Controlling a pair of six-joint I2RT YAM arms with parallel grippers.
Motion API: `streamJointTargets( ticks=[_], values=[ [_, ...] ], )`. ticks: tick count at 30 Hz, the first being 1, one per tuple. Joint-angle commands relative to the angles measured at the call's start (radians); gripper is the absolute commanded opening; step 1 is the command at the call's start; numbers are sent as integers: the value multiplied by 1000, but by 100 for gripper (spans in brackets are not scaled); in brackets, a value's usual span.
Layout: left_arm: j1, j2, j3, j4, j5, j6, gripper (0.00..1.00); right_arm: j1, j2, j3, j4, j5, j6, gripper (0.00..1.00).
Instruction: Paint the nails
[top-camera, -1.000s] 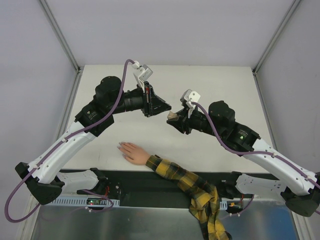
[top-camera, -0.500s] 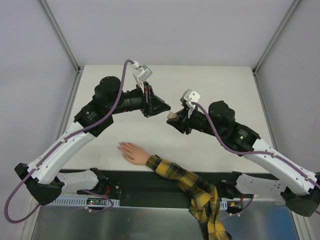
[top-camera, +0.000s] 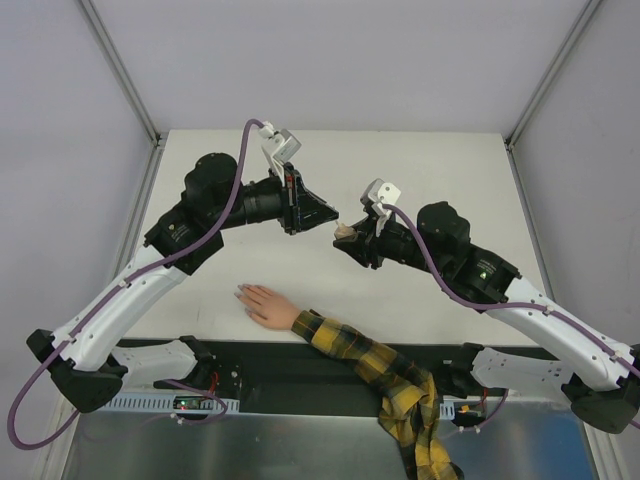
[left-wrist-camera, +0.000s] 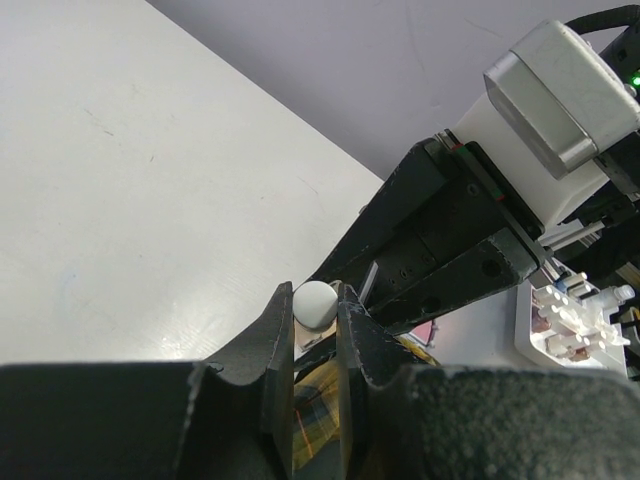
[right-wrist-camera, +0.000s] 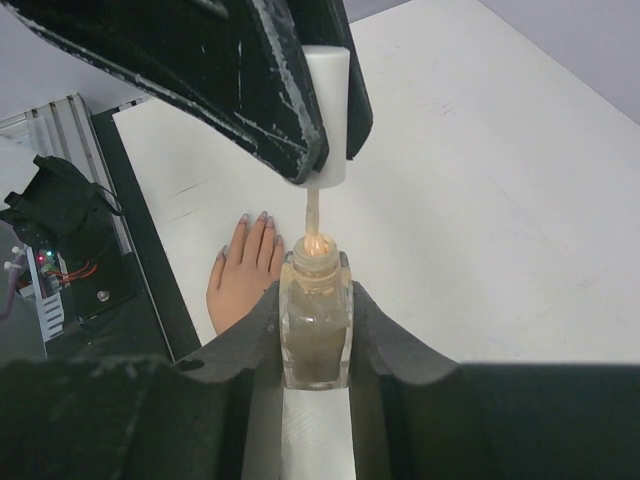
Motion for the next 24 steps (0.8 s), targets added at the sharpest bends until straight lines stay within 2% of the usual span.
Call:
streamJointTargets(
  ticks=[1,4,12,16,19,24],
  values=[
    [15,-38,22,-7,-30,19,0,-2,-31,21,60,9,11,0],
    [20,-46,20,-7,-40,18,0,-2,-38,17,65,21,16,0],
    [53,-83,-29,-14,-40,-13,0,-28,-82,-2,74,220,82,0],
    [86,-123,-93,-17,-73,-38,0,-88,-114,-21,71,217,122,0],
    [127,-169,-164,-25,-125,-58,0,-112,-123,-1,46,184,116,0],
    [213,-198,-257,-117,-307,-125,0,-128,-113,19,-10,168,105,0]
  ],
)
